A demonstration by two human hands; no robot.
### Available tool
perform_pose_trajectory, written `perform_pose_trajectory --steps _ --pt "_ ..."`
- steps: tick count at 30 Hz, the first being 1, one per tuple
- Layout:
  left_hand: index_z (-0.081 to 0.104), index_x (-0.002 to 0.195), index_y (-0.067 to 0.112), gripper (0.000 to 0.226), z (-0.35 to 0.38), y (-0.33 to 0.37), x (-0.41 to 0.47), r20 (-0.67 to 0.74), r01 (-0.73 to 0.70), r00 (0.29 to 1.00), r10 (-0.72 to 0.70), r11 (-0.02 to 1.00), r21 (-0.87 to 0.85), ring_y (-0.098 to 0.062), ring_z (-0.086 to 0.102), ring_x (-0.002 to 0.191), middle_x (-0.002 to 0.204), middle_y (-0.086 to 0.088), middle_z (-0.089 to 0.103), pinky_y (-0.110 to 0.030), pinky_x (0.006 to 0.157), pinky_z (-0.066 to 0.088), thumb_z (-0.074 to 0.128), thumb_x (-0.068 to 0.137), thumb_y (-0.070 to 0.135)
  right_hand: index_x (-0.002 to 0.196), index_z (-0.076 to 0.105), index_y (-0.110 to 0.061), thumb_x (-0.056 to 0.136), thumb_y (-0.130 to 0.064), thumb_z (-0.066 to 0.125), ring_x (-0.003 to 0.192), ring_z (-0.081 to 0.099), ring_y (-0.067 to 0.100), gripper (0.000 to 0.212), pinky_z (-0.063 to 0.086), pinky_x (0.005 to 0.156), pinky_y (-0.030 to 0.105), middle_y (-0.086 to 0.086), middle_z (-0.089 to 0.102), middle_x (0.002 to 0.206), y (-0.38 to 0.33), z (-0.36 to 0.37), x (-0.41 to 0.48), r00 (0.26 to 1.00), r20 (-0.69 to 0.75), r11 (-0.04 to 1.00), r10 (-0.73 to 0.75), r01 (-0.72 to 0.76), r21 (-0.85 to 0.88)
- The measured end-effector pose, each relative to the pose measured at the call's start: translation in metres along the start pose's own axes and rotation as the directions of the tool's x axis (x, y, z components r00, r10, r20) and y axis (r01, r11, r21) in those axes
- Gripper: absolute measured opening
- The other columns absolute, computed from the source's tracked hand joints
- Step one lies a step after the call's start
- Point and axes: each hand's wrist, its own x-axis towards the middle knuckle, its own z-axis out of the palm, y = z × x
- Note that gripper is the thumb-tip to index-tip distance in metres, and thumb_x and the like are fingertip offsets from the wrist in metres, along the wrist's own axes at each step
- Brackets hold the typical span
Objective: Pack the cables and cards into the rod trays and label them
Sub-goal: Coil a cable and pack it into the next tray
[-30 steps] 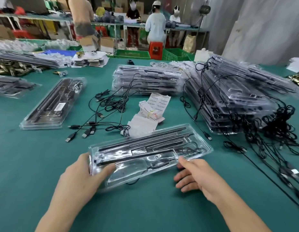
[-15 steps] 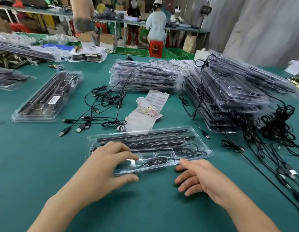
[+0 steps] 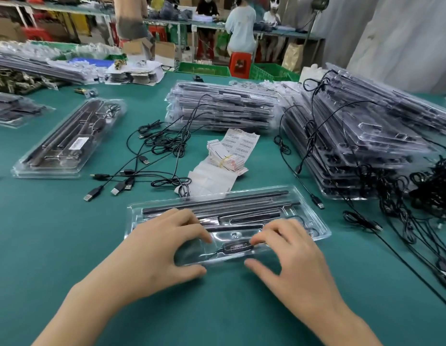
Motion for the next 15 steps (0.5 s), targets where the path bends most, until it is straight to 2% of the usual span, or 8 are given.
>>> perform_pose_trajectory --steps 3,8,15 --pt "0.065 0.109 0.047 0.032 0.002 0.001 -0.003 -0.062 0.011 0.998 -0.011 1.0 -0.007 0.004 0.052 0.104 0.11 0.028 0.054 -0.026 0.085 0.052 0.063 0.082 0.063 0.108 0.068 -0.029 0.079 -0.046 0.079 0.11 0.055 0.009 0.035 0.048 0.094 0.032 -0.015 0.058 0.114 0.006 0.008 0.009 0.993 0.058 0.995 -0.099 0.1 -0.008" --pt "0.07 0.097 0.043 0.018 0.008 0.006 -0.008 -0.162 0.008 0.987 0.002 0.998 0.065 -0.003 0.06 0.092 0.1 0.023 0.061 -0.029 0.069 0.055 0.062 0.086 0.055 0.106 0.068 -0.029 0.089 -0.046 0.07 0.11 0.055 0.004 0.024 0.046 0.096 0.028 -0.02 0.06 0.11 0.015 0.011 0.016 0.991 0.074 0.993 -0.115 0.111 0.045" --pt "0.072 0.09 0.038 0.024 0.009 0.008 -0.014 -0.179 -0.005 0.983 0.031 0.99 0.143 -0.007 0.066 0.087 0.096 0.022 0.066 -0.023 0.059 0.052 0.055 0.091 0.054 0.099 0.074 -0.026 0.093 -0.041 0.063 0.107 0.061 0.01 0.02 0.042 0.094 0.028 -0.017 0.067 0.1 0.02 0.023 0.015 0.989 -0.062 0.989 -0.135 0.138 0.055"
